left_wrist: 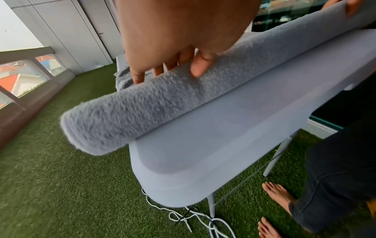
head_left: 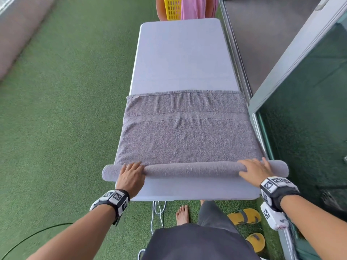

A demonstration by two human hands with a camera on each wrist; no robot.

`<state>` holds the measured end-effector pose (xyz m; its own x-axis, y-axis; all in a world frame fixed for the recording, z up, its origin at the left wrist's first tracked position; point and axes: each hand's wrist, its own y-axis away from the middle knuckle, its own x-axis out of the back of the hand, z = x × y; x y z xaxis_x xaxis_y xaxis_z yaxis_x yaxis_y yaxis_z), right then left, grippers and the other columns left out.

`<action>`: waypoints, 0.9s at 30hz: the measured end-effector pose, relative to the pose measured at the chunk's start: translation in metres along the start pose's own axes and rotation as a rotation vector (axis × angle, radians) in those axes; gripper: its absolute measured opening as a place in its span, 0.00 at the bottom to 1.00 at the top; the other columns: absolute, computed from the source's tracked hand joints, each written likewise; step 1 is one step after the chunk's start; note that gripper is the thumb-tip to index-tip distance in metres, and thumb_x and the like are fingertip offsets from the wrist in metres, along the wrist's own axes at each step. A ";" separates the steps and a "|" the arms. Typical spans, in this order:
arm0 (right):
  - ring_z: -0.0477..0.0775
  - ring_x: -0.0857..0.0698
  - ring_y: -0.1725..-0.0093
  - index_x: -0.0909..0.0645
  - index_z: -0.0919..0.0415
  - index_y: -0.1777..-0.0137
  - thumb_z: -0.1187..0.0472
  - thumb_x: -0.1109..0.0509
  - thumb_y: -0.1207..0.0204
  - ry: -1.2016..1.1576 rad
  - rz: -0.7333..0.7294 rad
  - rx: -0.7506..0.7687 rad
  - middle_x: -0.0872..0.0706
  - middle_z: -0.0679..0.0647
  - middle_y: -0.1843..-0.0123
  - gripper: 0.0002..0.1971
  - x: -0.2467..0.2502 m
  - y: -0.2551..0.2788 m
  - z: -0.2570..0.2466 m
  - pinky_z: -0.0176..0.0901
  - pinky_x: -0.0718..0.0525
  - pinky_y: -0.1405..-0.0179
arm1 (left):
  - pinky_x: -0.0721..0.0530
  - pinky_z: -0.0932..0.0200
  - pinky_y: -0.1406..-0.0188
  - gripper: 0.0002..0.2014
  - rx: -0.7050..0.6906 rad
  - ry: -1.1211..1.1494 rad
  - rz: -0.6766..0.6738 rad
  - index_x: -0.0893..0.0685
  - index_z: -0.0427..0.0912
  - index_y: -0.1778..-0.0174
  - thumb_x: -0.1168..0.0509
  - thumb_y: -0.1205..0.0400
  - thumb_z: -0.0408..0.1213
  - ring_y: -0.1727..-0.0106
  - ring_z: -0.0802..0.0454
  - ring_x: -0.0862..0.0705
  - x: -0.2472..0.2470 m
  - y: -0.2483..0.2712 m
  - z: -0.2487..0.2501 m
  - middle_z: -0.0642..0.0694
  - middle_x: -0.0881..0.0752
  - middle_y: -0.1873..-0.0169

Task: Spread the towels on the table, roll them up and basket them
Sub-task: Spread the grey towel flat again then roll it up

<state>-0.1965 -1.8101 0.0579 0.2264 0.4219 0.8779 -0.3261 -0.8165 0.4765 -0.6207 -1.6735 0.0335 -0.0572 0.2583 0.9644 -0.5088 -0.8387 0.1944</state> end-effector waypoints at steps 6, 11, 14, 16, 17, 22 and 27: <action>0.46 0.49 0.16 0.49 0.42 0.17 0.36 0.36 0.24 -0.032 -0.063 0.026 0.45 0.39 0.16 0.39 -0.012 -0.002 0.016 0.63 0.61 0.19 | 0.59 0.49 0.19 0.34 -0.053 0.070 -0.079 0.45 0.47 0.17 0.38 0.17 0.50 0.17 0.51 0.46 -0.006 -0.005 0.010 0.51 0.44 0.20; 0.47 0.32 0.23 0.31 0.46 0.25 0.55 0.27 0.28 -0.016 0.087 -0.024 0.25 0.43 0.25 0.31 -0.017 -0.004 0.002 0.61 0.51 0.19 | 0.28 0.46 0.27 0.28 -0.015 0.071 0.039 0.20 0.39 0.31 0.25 0.29 0.30 0.35 0.44 0.18 -0.010 -0.005 0.007 0.42 0.16 0.36; 0.48 0.24 0.31 0.24 0.48 0.34 0.57 0.27 0.31 -0.012 0.138 -0.035 0.18 0.44 0.36 0.25 -0.023 -0.002 -0.015 0.60 0.44 0.20 | 0.21 0.46 0.34 0.26 0.039 0.094 0.060 0.16 0.38 0.37 0.24 0.33 0.26 0.42 0.43 0.15 -0.006 0.000 0.004 0.42 0.13 0.43; 0.49 0.22 0.34 0.23 0.48 0.36 0.57 0.26 0.33 -0.028 0.157 -0.027 0.16 0.44 0.39 0.24 -0.029 0.003 -0.019 0.60 0.43 0.21 | 0.21 0.47 0.35 0.26 0.069 0.107 0.053 0.16 0.38 0.37 0.25 0.33 0.27 0.42 0.43 0.16 -0.004 0.007 0.002 0.43 0.13 0.42; 0.49 0.21 0.34 0.22 0.48 0.36 0.57 0.26 0.33 -0.036 0.159 -0.022 0.16 0.43 0.39 0.24 -0.032 0.007 -0.019 0.60 0.44 0.21 | 0.20 0.48 0.36 0.26 0.077 0.117 0.050 0.16 0.39 0.37 0.25 0.33 0.27 0.42 0.43 0.16 -0.005 0.011 0.000 0.44 0.13 0.42; 0.47 0.22 0.32 0.23 0.46 0.32 0.53 0.25 0.32 -0.029 0.125 -0.015 0.18 0.41 0.36 0.26 -0.045 0.028 -0.010 0.57 0.46 0.20 | 0.18 0.47 0.39 0.26 0.098 0.150 0.038 0.15 0.38 0.39 0.22 0.34 0.28 0.43 0.43 0.16 -0.015 0.039 0.006 0.44 0.13 0.44; 0.47 0.24 0.32 0.23 0.46 0.31 0.52 0.27 0.30 -0.043 0.082 -0.047 0.20 0.41 0.35 0.26 -0.050 0.048 -0.004 0.56 0.44 0.21 | 0.17 0.46 0.42 0.24 0.103 0.149 0.016 0.13 0.41 0.42 0.21 0.35 0.32 0.47 0.45 0.15 -0.022 0.058 0.014 0.46 0.12 0.48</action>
<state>-0.2277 -1.8692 0.0369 0.2361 0.3362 0.9117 -0.3873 -0.8280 0.4056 -0.6371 -1.7341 0.0265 -0.1948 0.3060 0.9319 -0.4165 -0.8860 0.2039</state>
